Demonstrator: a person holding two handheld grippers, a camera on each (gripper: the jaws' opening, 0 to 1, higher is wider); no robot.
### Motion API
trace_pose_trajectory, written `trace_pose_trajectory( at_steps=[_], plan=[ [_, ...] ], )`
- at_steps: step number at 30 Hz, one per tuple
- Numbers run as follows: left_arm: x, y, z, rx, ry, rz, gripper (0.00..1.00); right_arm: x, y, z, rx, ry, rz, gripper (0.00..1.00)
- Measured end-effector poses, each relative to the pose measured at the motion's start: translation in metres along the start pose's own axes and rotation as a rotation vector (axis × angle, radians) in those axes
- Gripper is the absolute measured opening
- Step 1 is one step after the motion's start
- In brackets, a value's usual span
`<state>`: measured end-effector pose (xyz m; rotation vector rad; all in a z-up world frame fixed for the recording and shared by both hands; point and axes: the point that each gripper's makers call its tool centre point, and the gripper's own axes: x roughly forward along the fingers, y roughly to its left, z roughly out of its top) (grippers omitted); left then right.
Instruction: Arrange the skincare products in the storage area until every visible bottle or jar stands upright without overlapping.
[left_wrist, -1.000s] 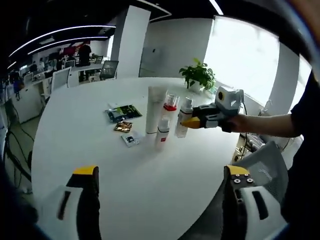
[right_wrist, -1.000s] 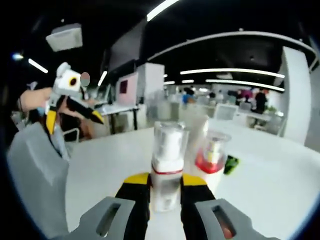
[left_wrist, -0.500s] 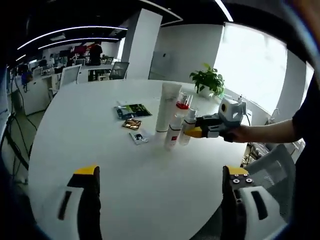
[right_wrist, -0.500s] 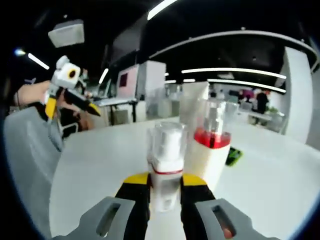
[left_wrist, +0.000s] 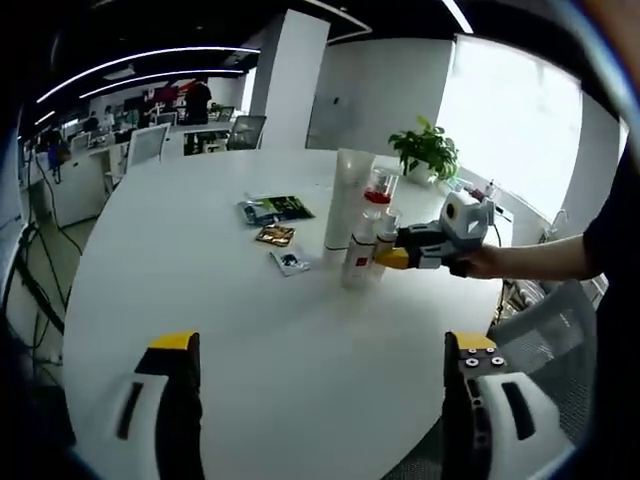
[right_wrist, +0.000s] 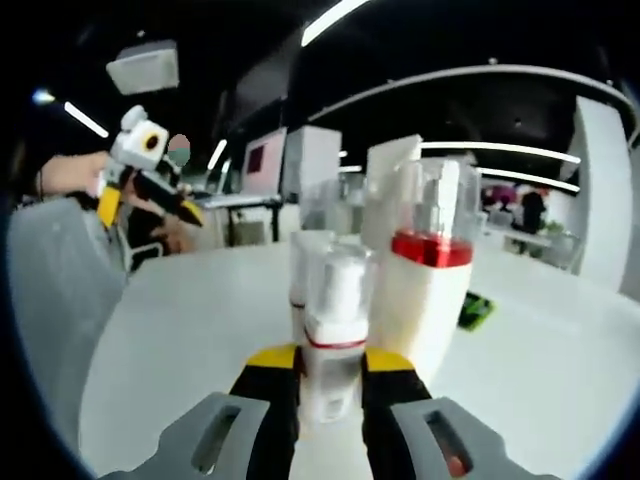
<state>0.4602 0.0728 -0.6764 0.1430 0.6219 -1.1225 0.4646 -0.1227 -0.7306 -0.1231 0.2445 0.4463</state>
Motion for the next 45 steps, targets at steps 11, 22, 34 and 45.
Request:
trace_pose_trajectory(
  at_steps=[11, 22, 34, 45],
  plan=[
    [0.009, -0.001, 0.000, 0.033, 0.027, -0.013, 0.96, -0.001, -0.002, -0.001, -0.082, 0.044, 0.043, 0.16],
    [0.012, -0.002, -0.001, 0.075, 0.053, -0.012, 0.95, -0.001, -0.002, -0.010, -0.071, 0.080, 0.041, 0.17],
    [0.008, 0.001, 0.000, 0.075, 0.067, -0.016, 0.96, -0.008, 0.001, -0.022, -0.008, 0.125, 0.035, 0.28],
    [-0.002, -0.004, 0.008, 0.078, 0.101, -0.049, 0.99, -0.036, 0.008, -0.022, 0.066, 0.203, -0.004, 0.43]
  ],
)
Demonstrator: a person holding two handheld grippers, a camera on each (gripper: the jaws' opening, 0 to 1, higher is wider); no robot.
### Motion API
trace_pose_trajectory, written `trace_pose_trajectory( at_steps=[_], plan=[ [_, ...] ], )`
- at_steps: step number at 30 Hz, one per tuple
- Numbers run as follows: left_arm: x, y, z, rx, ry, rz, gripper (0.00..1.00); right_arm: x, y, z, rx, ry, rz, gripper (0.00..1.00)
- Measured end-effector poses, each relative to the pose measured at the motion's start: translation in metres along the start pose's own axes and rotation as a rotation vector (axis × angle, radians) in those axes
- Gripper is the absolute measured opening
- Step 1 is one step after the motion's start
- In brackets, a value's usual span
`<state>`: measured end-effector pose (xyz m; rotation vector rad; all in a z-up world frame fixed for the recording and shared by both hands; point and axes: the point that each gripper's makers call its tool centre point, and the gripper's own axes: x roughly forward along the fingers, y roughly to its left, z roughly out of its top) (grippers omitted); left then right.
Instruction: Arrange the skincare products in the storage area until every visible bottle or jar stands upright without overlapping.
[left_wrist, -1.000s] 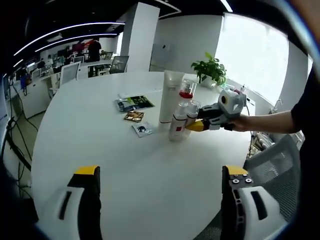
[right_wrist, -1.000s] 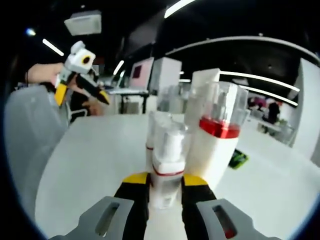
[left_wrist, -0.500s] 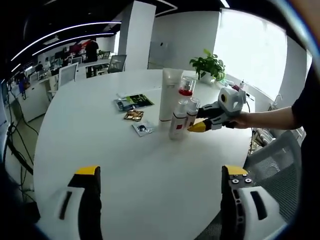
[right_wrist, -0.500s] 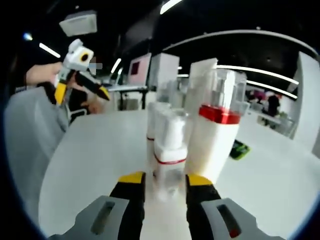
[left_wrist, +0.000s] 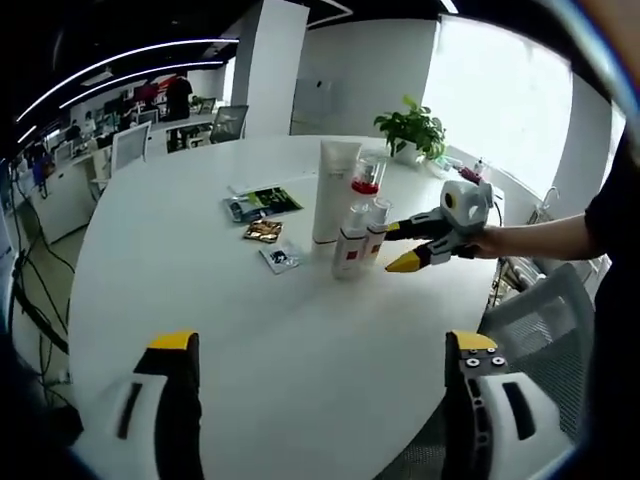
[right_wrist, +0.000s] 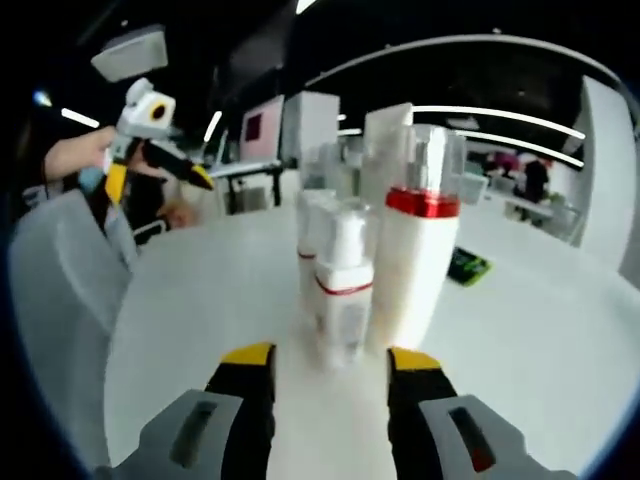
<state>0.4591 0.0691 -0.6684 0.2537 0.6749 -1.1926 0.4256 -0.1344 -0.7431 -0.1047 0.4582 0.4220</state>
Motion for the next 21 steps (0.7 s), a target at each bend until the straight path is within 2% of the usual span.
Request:
trace_pose_trajectory(
  at_steps=[5, 7, 9, 11, 14, 15, 21],
  plan=[
    [-0.009, 0.000, 0.005, -0.001, 0.017, -0.008, 0.99, -0.014, 0.003, 0.007, 0.037, 0.016, -0.020, 0.55],
    [-0.014, 0.000, 0.007, -0.007, 0.022, -0.009, 0.99, -0.022, 0.006, 0.011, 0.102, 0.017, -0.036, 0.60],
    [-0.019, 0.001, 0.007, -0.013, 0.035, -0.008, 0.99, -0.029, 0.010, 0.024, 0.178, -0.037, -0.053, 0.66],
    [-0.025, 0.002, 0.008, -0.016, 0.040, -0.005, 0.99, -0.038, 0.014, 0.031, 0.208, -0.059, -0.066, 0.69],
    [-0.030, 0.001, 0.009, -0.060, 0.034, -0.019, 0.99, -0.049, 0.020, 0.035, 0.217, -0.056, -0.070, 0.71],
    [-0.033, -0.002, 0.013, -0.080, 0.009, -0.032, 0.99, -0.052, 0.021, 0.036, 0.216, -0.054, -0.073, 0.73],
    [-0.043, -0.001, 0.013, -0.088, 0.013, -0.028, 0.99, -0.075, 0.027, 0.048, 0.218, -0.055, -0.105, 0.86]
  ],
)
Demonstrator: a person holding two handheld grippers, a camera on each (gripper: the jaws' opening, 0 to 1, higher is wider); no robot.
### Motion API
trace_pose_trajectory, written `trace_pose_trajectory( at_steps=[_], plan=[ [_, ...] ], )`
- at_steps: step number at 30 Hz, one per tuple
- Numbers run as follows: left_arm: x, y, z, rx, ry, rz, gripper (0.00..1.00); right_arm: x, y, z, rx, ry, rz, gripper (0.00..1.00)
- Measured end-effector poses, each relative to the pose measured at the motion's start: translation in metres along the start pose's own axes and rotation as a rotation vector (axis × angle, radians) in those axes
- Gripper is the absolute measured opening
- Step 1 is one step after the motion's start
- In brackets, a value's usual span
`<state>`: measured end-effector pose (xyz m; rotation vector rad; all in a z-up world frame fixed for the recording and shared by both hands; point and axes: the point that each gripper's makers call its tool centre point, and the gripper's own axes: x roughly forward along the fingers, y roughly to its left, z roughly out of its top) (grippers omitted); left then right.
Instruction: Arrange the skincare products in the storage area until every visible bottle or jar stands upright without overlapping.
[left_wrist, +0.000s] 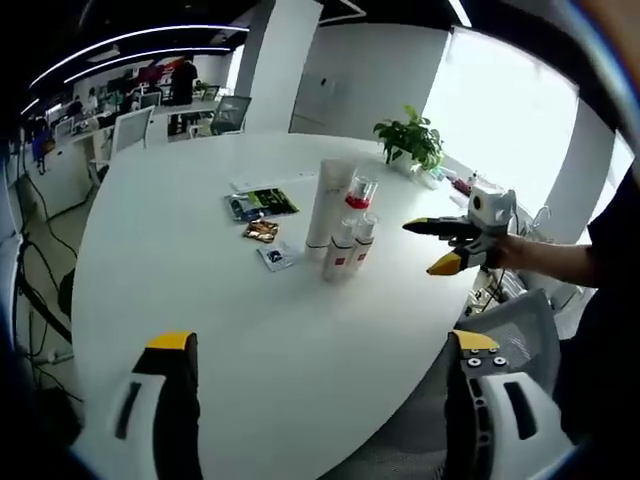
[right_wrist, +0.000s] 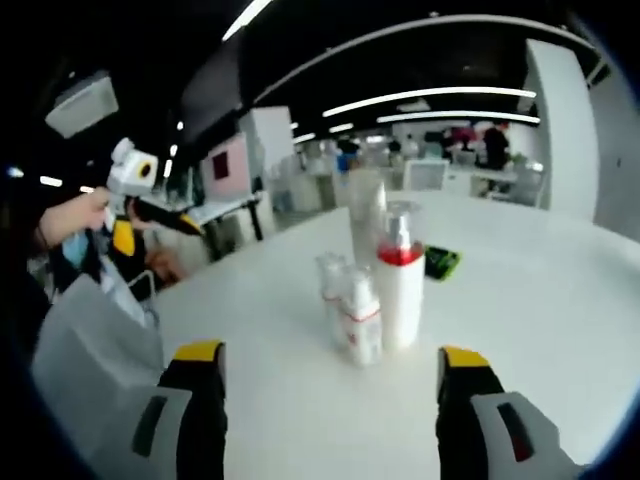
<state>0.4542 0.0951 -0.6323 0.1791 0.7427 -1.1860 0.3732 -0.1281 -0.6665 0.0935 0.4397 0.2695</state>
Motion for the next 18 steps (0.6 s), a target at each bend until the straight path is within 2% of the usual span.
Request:
trace_pose_trajectory(
  at_steps=[3, 8, 11, 18],
  plan=[
    [-0.008, 0.003, 0.003, -0.020, -0.013, 0.003, 0.99, -0.013, 0.009, 0.008, 0.030, -0.030, -0.009, 0.91],
    [-0.023, 0.011, 0.009, -0.048, -0.037, 0.015, 0.99, -0.030, 0.018, 0.011, 0.042, -0.023, -0.028, 0.99],
    [-0.031, 0.015, 0.010, -0.053, -0.038, 0.030, 0.99, -0.042, 0.014, 0.018, 0.047, -0.032, -0.051, 0.99],
    [-0.047, 0.018, 0.016, -0.059, -0.047, 0.037, 0.95, -0.077, 0.003, 0.049, 0.027, -0.084, -0.121, 0.99]
  ],
)
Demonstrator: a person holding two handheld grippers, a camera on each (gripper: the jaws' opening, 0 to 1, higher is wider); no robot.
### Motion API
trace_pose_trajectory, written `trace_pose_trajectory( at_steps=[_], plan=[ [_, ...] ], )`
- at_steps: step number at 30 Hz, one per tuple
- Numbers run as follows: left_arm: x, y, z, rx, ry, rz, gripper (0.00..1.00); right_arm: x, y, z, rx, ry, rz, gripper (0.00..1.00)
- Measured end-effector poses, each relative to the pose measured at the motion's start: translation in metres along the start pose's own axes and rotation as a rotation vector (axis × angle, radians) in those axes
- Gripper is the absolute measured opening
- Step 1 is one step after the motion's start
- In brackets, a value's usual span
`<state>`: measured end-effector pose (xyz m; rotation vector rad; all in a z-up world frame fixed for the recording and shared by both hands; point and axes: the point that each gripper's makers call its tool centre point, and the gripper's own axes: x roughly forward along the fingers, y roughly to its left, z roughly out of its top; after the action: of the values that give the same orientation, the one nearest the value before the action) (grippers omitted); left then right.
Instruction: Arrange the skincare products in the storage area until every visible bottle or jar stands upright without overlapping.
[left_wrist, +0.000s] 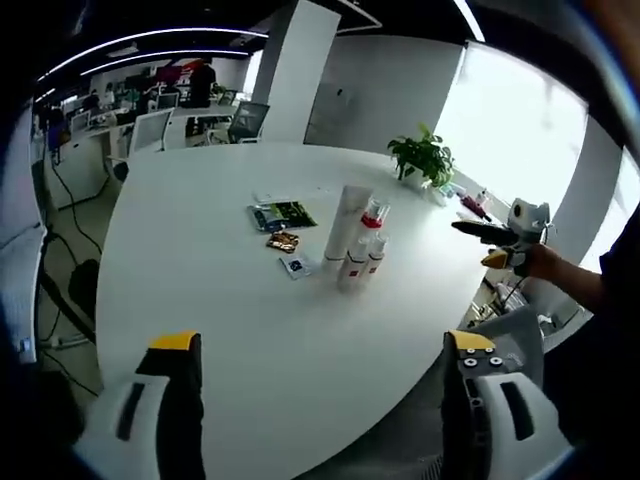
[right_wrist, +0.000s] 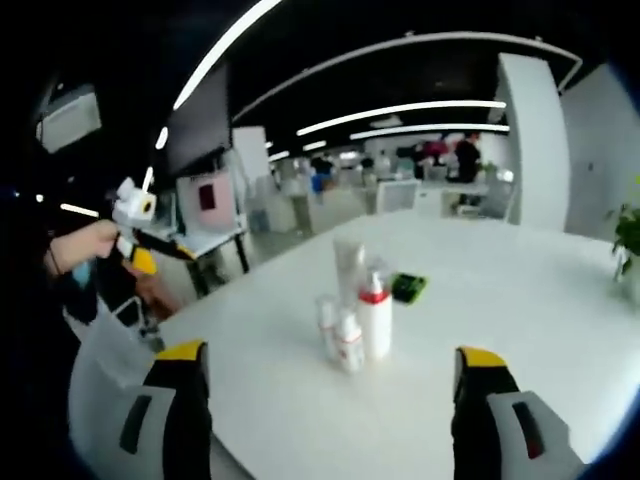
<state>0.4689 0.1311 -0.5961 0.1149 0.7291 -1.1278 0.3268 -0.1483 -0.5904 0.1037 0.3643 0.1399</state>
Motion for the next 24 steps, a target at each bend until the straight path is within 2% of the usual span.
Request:
trace_pose_trajectory(
  at_steps=[6, 10, 16, 24],
  plan=[
    [-0.010, 0.007, 0.003, -0.023, -0.020, 0.018, 0.97, -0.018, -0.004, 0.008, -0.049, 0.006, -0.032, 0.99],
    [-0.015, 0.012, -0.001, -0.029, -0.020, 0.034, 0.97, -0.028, -0.001, 0.011, -0.056, -0.029, -0.035, 0.99],
    [-0.013, 0.009, -0.004, -0.037, -0.009, 0.023, 0.96, -0.029, -0.005, -0.001, -0.037, 0.003, -0.060, 0.99],
    [-0.003, 0.003, 0.004, -0.010, 0.000, -0.007, 0.94, -0.025, -0.007, -0.005, -0.024, 0.010, -0.058, 0.99]
  ],
)
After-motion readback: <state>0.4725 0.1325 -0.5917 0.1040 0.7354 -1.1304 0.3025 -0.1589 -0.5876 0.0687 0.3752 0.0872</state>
